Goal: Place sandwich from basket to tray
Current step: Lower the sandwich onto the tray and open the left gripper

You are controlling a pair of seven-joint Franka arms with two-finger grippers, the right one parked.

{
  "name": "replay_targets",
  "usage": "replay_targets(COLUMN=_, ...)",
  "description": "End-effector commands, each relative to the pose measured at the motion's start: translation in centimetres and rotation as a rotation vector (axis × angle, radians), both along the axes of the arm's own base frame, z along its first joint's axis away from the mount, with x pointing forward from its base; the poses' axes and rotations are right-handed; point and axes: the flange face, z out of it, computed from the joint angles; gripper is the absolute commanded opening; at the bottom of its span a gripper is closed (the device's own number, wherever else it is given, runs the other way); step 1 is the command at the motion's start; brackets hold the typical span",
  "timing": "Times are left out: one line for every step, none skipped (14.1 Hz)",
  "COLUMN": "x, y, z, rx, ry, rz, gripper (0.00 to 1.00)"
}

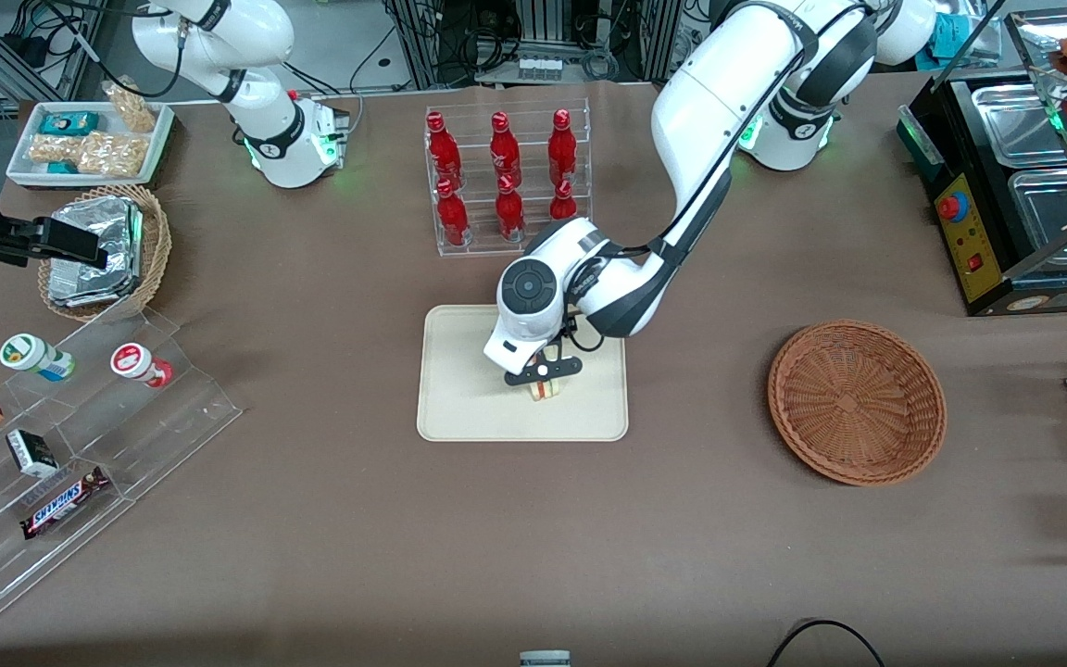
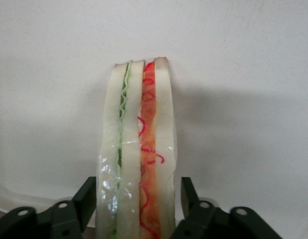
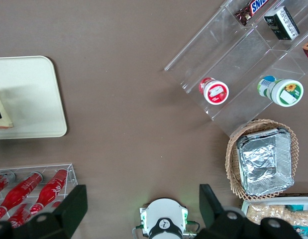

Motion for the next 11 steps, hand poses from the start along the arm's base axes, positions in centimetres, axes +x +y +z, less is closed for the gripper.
replay_targets(x=-0.3, y=-1.07, z=-0.66, rx=0.002, ry=-0.027, rz=0.03, gripper=1.0)
replay_targets(x=-0.71, y=-1.44, z=-0.93, rx=0.007, ry=-0.029, rz=0.028, gripper=1.0)
replay_targets(x=-0.72, y=-1.47, z=-0.99, rx=0.008, ry=-0.03, rz=0.028, gripper=1.0)
replay_targets(x=-0.63, y=-1.4, z=-0.99, rx=0.008, ry=-0.03, rz=0.031, gripper=1.0)
replay_targets(x=-0.63, y=-1.41, z=-0.98, rx=0.006, ry=-0.03, rz=0.032, gripper=1.0)
replay_targets(x=-0.61, y=-1.43, z=-0.87, rx=0.006, ry=-0.031, rz=0.034, gripper=1.0)
replay_targets(x=-0.45, y=-1.31, z=-0.77, rx=0.006, ry=-0.033, rz=0.036, gripper=1.0)
replay_targets(x=-0.35, y=-1.24, z=-0.66, rx=0.004, ry=-0.034, rz=0.036, gripper=1.0)
replay_targets(x=-0.27, y=-1.19, z=-0.47, rx=0.005, ry=-0.037, rz=0.036, gripper=1.0)
replay_targets(x=-0.23, y=-1.21, z=-0.25, rx=0.004, ry=-0.04, rz=0.035, gripper=1.0)
replay_targets(x=0.01, y=-1.02, z=-0.15, rx=0.003, ry=-0.041, rz=0.039, gripper=1.0)
